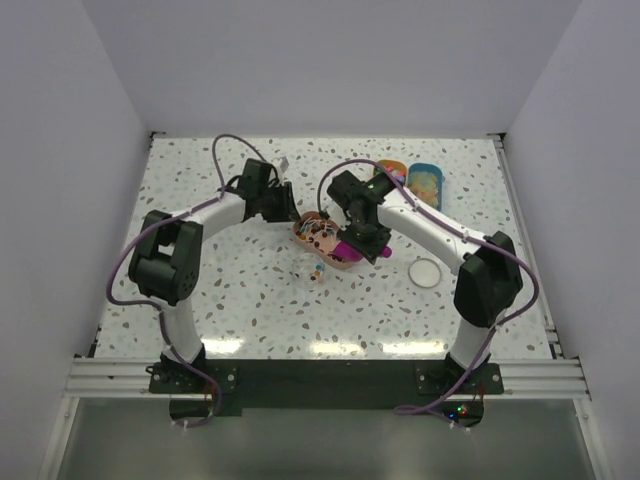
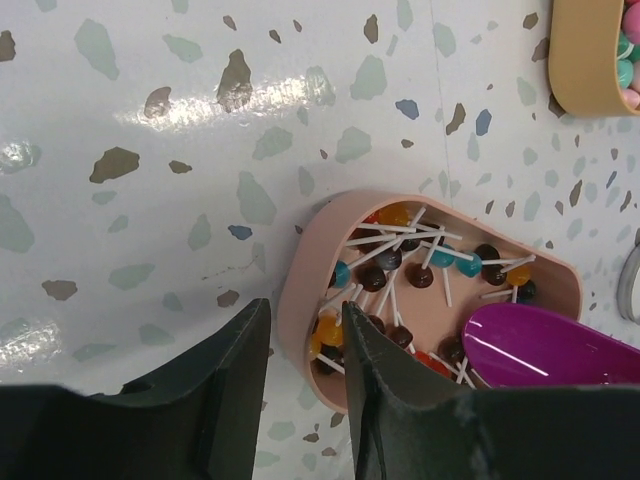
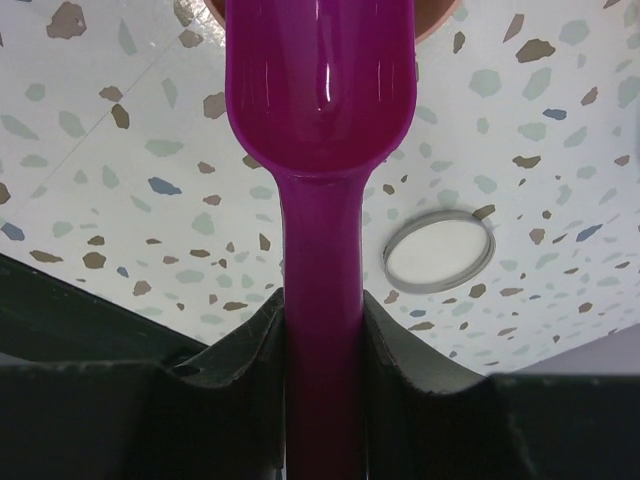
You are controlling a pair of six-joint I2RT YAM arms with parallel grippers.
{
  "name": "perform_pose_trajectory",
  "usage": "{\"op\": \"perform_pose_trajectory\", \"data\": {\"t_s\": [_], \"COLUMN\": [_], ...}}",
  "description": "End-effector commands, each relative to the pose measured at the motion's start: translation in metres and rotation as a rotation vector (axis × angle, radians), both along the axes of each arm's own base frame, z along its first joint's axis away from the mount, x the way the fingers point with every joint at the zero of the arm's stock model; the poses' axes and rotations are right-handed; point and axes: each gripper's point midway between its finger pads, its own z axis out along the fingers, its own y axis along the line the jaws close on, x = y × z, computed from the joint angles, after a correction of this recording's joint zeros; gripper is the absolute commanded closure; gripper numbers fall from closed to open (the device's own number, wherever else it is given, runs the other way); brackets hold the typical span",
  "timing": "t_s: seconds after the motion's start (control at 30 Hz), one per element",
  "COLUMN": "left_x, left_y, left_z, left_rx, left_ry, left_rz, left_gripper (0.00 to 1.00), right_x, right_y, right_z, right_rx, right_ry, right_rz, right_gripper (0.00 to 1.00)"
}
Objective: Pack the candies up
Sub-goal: Scoop the fake candies from the storage box.
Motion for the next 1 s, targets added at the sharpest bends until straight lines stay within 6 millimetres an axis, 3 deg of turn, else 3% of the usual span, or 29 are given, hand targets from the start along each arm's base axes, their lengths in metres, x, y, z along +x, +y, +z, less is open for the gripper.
{"op": "perform_pose_trajectory", "data": {"t_s": [0.0, 0.13, 0.4, 0.8, 0.97], "left_x": [0.008, 0.003, -0.004, -0.010, -0.008], "left_y": [-0.006, -0.005, -0.012, -0.021, -0.016], "left_z": [0.004, -0.011, -0.015, -0.007, -0.006], "left_rx": [0.029, 0.048, 0.037, -0.014, 0.010], "left_ry": [-0.035, -0.004, 0.013, 0.010, -0.003], "left_rz": [-0.019, -0.019, -0.034, -0.049, -0.033], "left_gripper": [0.61, 0.69, 0.80, 0.84, 0.85], "right_x": [0.003, 0.006, 0.019, 0.041, 0.038], "right_y": [-0.001, 0.000, 0.018, 0.054, 0.046], "right_z": [0.010, 0.002, -0.007, -0.031, -0.022], "right_rx": [-0.039, -0.082, -0.119, -0.081, -0.090], "right_ry": [-0.011, 0.008, 0.006, 0.009, -0.008], "right_rz": [0.028, 0.039, 0.089, 0.102, 0.095], "right_gripper": [1.00, 1.00, 1.00, 1.00, 1.00]}}
